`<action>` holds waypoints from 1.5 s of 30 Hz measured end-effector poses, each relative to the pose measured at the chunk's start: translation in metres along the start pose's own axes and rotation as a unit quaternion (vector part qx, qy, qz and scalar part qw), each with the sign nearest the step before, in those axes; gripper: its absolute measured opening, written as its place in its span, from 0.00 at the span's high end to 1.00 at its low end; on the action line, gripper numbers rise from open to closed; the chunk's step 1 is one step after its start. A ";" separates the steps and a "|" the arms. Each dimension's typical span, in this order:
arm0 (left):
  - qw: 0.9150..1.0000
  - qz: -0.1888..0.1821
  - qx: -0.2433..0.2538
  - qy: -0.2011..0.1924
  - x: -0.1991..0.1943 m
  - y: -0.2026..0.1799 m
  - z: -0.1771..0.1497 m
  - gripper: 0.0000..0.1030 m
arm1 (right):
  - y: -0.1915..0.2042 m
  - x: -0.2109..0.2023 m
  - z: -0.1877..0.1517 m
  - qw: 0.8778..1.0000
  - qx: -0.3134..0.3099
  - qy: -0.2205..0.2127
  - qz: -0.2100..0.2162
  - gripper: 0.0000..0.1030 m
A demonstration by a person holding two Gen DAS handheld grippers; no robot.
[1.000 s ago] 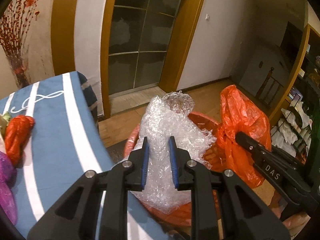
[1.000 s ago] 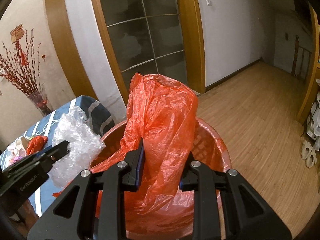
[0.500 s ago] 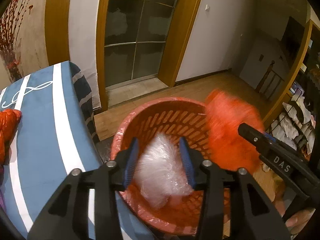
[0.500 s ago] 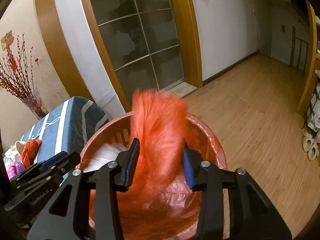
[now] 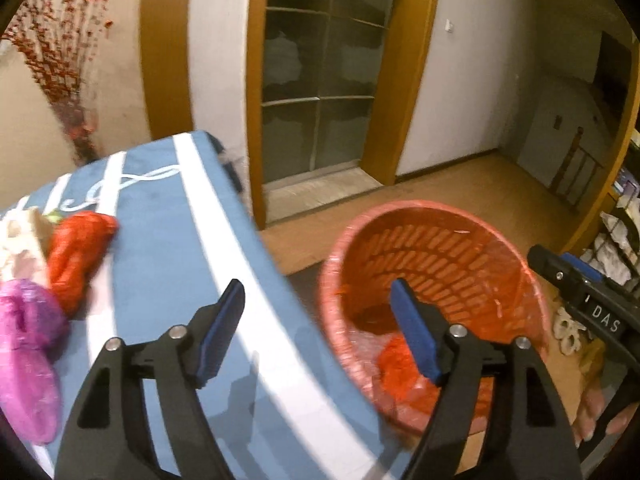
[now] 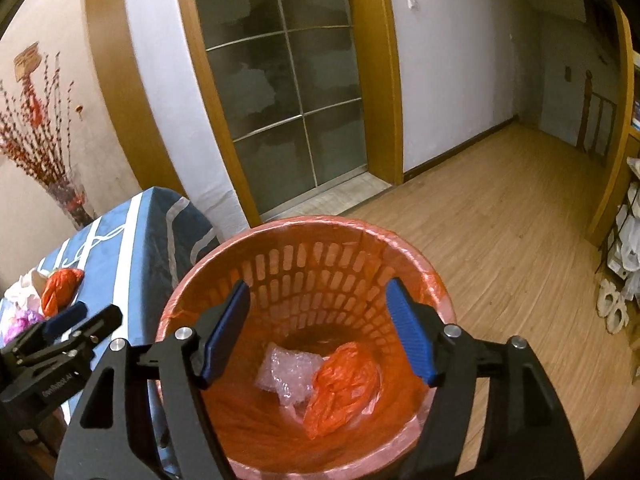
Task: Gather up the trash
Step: 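Return both tools to the pile and close the right tool on the pink bag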
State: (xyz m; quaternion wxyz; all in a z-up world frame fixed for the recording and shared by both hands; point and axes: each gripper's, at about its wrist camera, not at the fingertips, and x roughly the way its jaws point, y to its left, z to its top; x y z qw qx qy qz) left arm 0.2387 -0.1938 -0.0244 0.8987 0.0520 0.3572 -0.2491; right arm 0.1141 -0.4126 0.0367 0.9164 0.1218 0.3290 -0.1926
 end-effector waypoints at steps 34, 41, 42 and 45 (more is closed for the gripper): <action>0.941 0.271 -0.192 -0.068 -0.157 0.316 -0.073 0.21 | 0.339 0.002 -0.071 0.949 -0.186 0.082 0.243 0.32; 0.933 0.275 -0.223 -0.057 -0.152 0.347 -0.081 0.21 | 0.359 0.020 -0.085 0.944 -0.192 0.120 0.238 0.46; 0.933 0.274 -0.226 -0.057 -0.149 0.349 -0.079 0.21 | 0.356 0.022 -0.089 0.943 -0.195 0.123 0.238 0.59; 0.933 0.270 -0.230 -0.055 -0.141 0.354 -0.076 0.21 | 0.347 0.020 -0.094 0.940 -0.190 0.129 0.252 0.89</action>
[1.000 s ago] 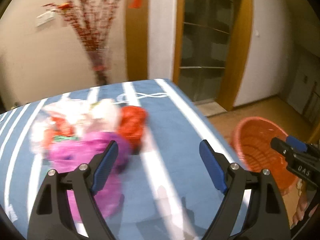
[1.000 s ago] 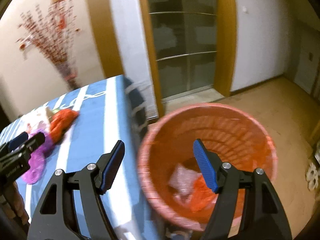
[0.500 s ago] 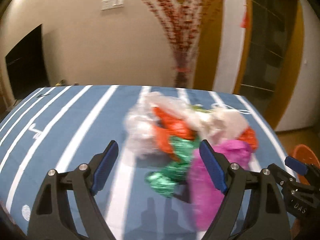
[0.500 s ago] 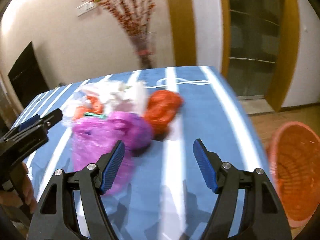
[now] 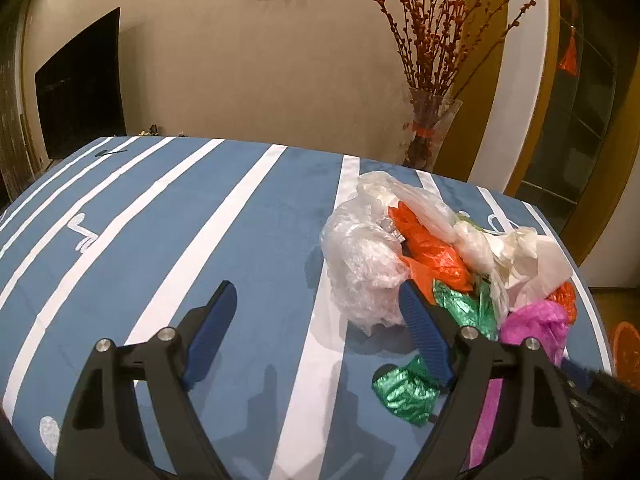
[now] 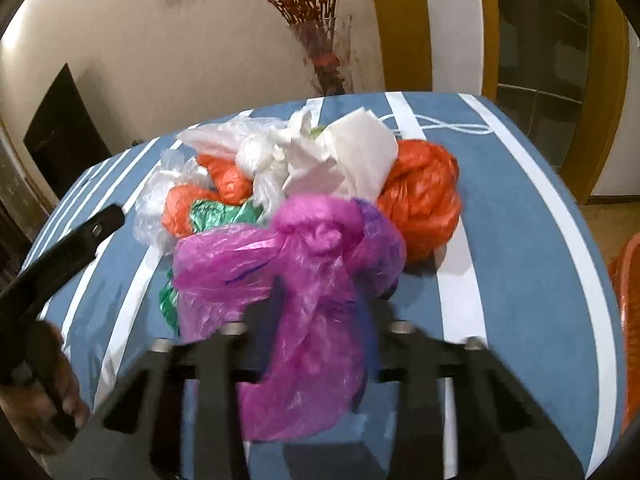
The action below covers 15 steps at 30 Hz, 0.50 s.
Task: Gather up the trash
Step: 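Return both tools to the pile and close the right tool on the pink bag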
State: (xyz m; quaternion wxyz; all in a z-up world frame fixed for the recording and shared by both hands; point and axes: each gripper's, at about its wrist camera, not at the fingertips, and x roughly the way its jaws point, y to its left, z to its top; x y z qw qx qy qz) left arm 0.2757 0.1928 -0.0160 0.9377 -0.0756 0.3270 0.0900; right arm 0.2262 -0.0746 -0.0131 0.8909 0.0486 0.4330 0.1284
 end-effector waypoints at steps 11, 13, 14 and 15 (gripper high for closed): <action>0.999 -0.015 -0.016 0.028 0.032 -0.014 0.017 0.26 | -0.035 -0.043 -0.009 0.999 0.012 -0.040 -0.021 0.98; 0.999 -0.011 -0.013 0.038 0.041 -0.018 0.019 0.30 | -0.042 -0.046 -0.010 0.999 0.019 -0.041 -0.026 0.98; 0.999 -0.011 -0.012 0.044 0.045 -0.020 0.020 0.33 | -0.045 -0.046 -0.010 0.999 0.021 -0.041 -0.028 0.98; 0.998 -0.010 -0.013 0.054 0.051 -0.021 0.021 0.35 | -0.049 -0.047 -0.011 0.998 0.024 -0.040 -0.031 0.98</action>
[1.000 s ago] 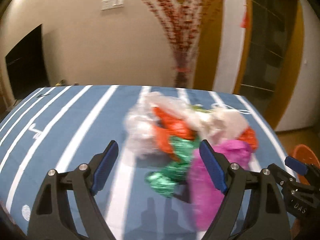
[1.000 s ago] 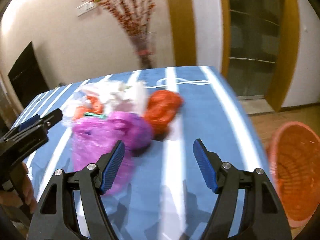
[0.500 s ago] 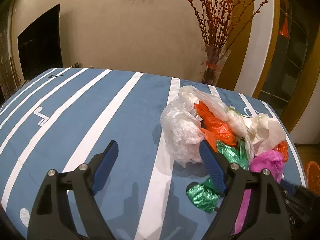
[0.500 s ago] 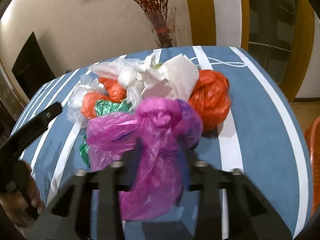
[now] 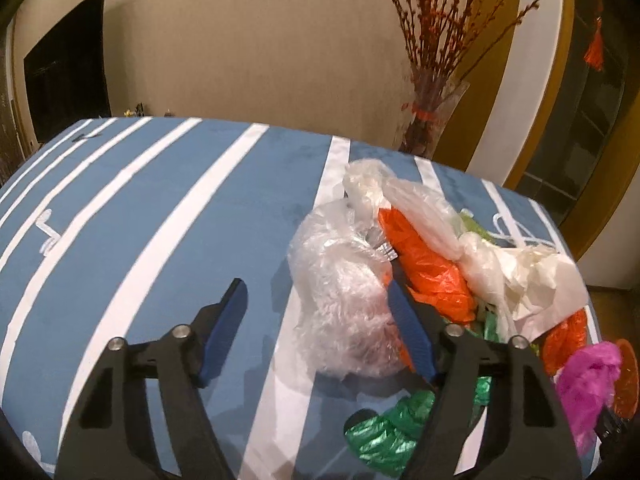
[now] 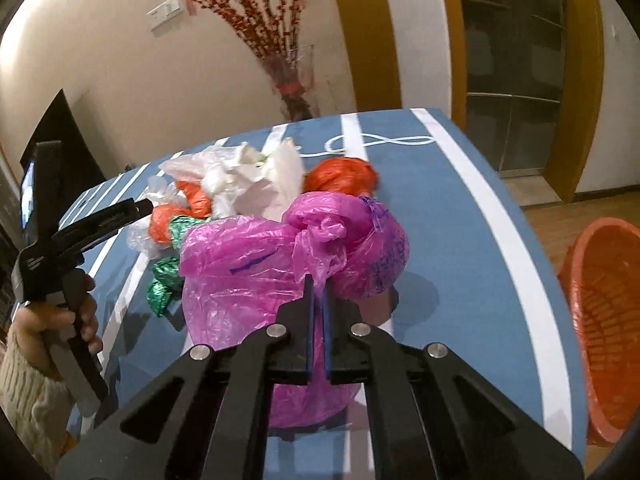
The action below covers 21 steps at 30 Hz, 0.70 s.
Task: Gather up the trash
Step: 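Return both tools to the pile and close the right tool on the pink bag, then grasp the clear plastic bag with the left tool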
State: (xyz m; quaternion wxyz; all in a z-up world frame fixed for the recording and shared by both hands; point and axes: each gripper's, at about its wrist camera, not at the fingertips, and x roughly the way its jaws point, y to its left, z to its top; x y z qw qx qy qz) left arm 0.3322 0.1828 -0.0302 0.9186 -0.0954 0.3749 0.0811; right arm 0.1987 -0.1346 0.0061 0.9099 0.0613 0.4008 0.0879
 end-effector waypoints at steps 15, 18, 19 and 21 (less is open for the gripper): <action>0.999 -0.035 0.002 0.003 -0.003 0.003 -0.002 0.86 | -0.017 -0.006 0.001 1.000 0.009 -0.011 -0.016 0.98; 0.999 -0.030 0.005 -0.014 -0.019 0.005 0.000 0.86 | -0.021 -0.012 0.002 1.000 0.010 -0.017 -0.018 0.98; 0.999 -0.029 0.006 -0.018 -0.024 0.005 0.000 0.86 | -0.023 -0.015 0.003 1.000 0.011 -0.021 -0.020 0.98; 0.999 -0.033 0.008 -0.026 -0.035 0.005 0.001 0.86 | -0.025 -0.020 0.003 0.999 0.012 -0.026 -0.024 0.98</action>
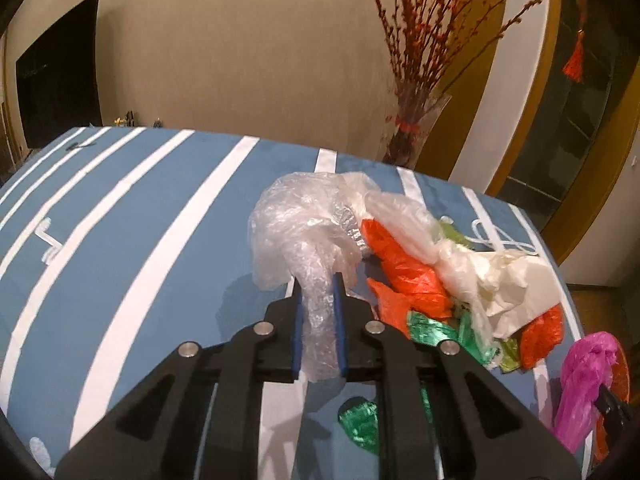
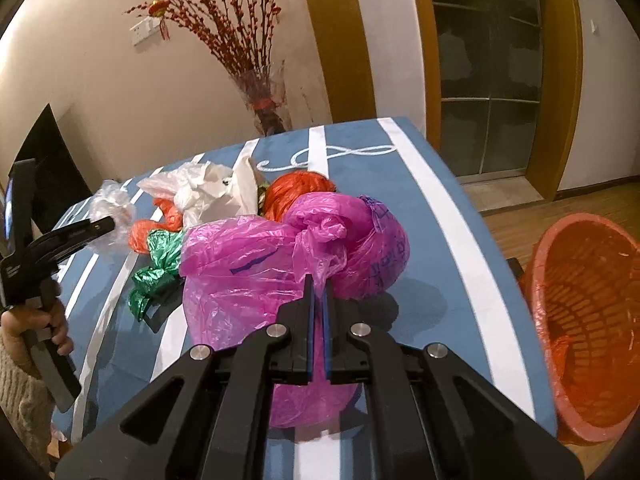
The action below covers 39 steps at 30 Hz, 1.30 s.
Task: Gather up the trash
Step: 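Grasp the clear plastic bag with the left tool, then carry the clear bag and pink bag to the wastebasket and release both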
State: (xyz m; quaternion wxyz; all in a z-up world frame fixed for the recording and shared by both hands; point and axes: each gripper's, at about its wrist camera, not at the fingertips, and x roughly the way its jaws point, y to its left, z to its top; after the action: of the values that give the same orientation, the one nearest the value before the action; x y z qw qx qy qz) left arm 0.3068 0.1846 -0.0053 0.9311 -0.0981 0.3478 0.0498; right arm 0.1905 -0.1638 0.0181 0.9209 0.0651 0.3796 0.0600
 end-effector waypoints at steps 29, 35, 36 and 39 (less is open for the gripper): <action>0.961 -0.201 0.185 -0.042 -0.113 -0.215 -0.070 0.86 | -0.114 -0.099 -0.007 0.981 0.074 -0.099 -0.149 0.98; 0.946 -0.243 0.211 -0.025 -0.113 -0.266 -0.096 0.86 | -0.151 -0.112 -0.016 0.971 0.106 -0.103 -0.188 0.97; 0.944 -0.249 0.215 -0.020 -0.112 -0.275 -0.100 0.86 | -0.159 -0.114 -0.018 0.969 0.112 -0.104 -0.194 0.97; 0.938 -0.263 0.224 -0.007 -0.107 -0.297 -0.112 0.86 | -0.176 -0.117 -0.022 0.965 0.125 -0.104 -0.207 0.97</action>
State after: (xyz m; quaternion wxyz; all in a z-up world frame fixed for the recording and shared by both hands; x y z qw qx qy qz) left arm 0.2025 -0.1326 0.0261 0.9112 0.0256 0.3050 -0.2759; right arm 0.1030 -0.3542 0.0548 0.9322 0.1056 0.2915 -0.1870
